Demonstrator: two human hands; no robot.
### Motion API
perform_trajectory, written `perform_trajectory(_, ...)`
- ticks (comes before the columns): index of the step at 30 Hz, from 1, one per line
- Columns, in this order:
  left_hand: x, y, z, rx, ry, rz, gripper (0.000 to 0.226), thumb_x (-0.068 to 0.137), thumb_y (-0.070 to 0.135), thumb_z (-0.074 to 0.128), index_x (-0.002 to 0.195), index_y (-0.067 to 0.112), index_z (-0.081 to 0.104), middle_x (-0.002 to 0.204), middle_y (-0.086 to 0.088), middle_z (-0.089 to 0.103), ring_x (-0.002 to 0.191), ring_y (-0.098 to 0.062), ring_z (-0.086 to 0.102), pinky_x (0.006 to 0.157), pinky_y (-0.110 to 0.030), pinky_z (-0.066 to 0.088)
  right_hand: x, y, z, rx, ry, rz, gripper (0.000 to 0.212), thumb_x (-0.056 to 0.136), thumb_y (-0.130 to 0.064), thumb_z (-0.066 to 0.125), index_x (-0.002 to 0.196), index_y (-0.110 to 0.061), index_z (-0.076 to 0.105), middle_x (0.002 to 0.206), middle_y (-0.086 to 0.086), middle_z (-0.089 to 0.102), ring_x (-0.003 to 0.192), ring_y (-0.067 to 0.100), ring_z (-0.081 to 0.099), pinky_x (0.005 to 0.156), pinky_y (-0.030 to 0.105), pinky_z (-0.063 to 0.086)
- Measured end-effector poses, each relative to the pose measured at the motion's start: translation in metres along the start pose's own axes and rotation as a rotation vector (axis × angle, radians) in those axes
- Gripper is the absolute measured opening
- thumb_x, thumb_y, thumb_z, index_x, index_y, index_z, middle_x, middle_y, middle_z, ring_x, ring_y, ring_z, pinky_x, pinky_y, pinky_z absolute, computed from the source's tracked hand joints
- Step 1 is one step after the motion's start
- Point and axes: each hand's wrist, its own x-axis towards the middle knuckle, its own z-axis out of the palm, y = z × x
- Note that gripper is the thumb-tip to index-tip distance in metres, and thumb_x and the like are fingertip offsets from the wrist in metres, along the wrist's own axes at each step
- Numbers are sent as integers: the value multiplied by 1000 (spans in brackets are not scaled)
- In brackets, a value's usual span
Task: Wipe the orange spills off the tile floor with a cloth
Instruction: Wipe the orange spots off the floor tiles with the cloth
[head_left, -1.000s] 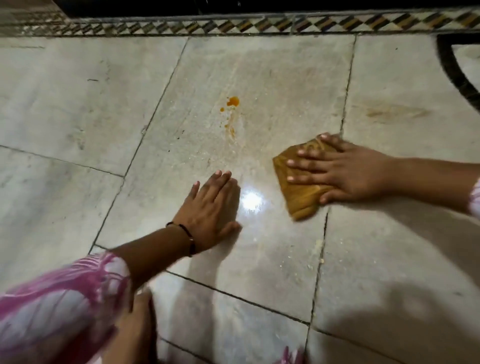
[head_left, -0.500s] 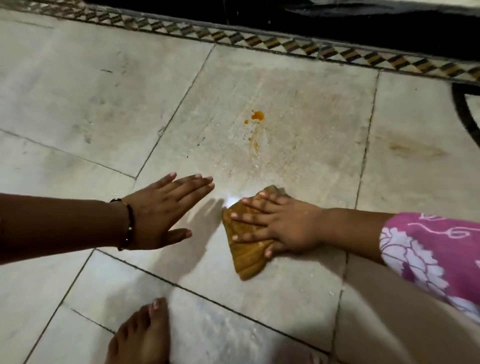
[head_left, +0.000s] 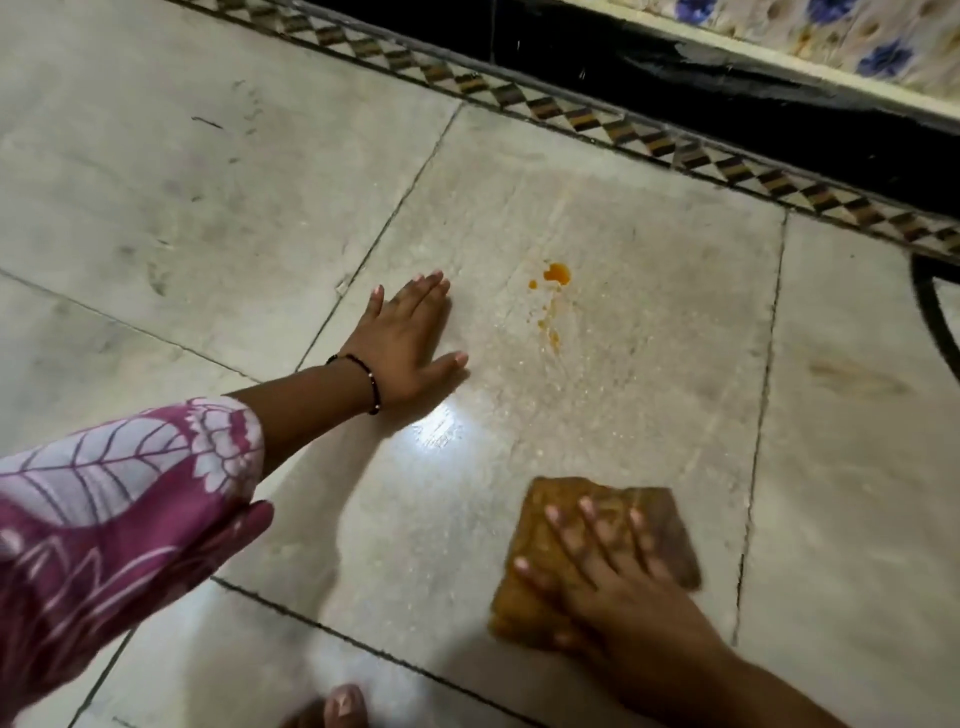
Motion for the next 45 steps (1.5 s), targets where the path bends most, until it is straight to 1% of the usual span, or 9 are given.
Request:
perform_trajectory(4,19,-7,4,-208,149,-65,86,81,62,31,149,12,14,157,-5,13,145,-20,9,115,-45,-1,97,-23,-17,69,57,-56,56,89,-55,31,144,-45,23,158,1,12,144,27,8,113,56,5)
perform_trajectory(7,19,-13,6,-217,203,-22,84,82,63,28,148,12,17,157,-6,16,144,-22,11,115,-46,0,147,3,-29,73,61,-18,58,91,-57,22,146,-46,7,154,-7,-12,141,19,-16,110,46,-19)
perform_trajectory(12,-3,-12,20,-126,161,50,82,84,62,24,149,12,17,157,-6,14,145,-22,10,115,-45,-3,116,76,-31,111,18,408,57,82,-66,0,134,-55,-19,150,-13,-26,138,12,-25,98,30,-36)
perform_trajectory(17,-22,-10,34,129,92,191,74,90,56,17,150,13,11,158,-5,7,145,-19,4,113,-40,-10,19,65,-15,167,-63,668,65,86,-67,-10,144,-40,-22,154,-3,-26,139,16,-30,110,40,-21)
perform_trajectory(22,-22,-13,35,124,92,94,83,87,64,16,150,10,7,158,-5,3,145,-19,2,115,-45,-8,48,-20,-8,106,-37,454,74,90,-49,30,152,-18,4,159,9,0,143,30,1,111,46,-1)
perform_trajectory(27,-23,-13,37,126,79,122,78,89,61,13,150,11,10,158,-5,5,145,-17,2,116,-46,-2,144,33,-37,100,42,288,66,88,-56,13,149,-35,-3,154,-9,-15,143,18,-14,107,36,-26)
perform_trajectory(37,-23,-13,35,143,56,112,80,87,64,7,150,14,1,158,-1,-4,144,-13,-7,116,-44,-7,56,28,-23,201,-50,585,65,86,-60,2,144,-40,-21,152,-9,-28,141,19,-27,113,46,-16)
perform_trajectory(41,-23,-14,34,131,46,116,79,87,63,10,150,15,2,158,-1,-3,145,-14,-5,116,-45,-7,12,21,-23,28,-29,479,65,88,-67,16,148,-43,9,157,-4,11,145,29,9,113,50,3)
perform_trajectory(45,-23,-13,34,131,35,113,79,87,63,9,150,16,1,158,-1,-4,145,-16,-5,116,-45,-7,30,69,-25,42,16,702,74,84,-72,16,149,-37,12,158,1,13,143,37,7,114,53,3)
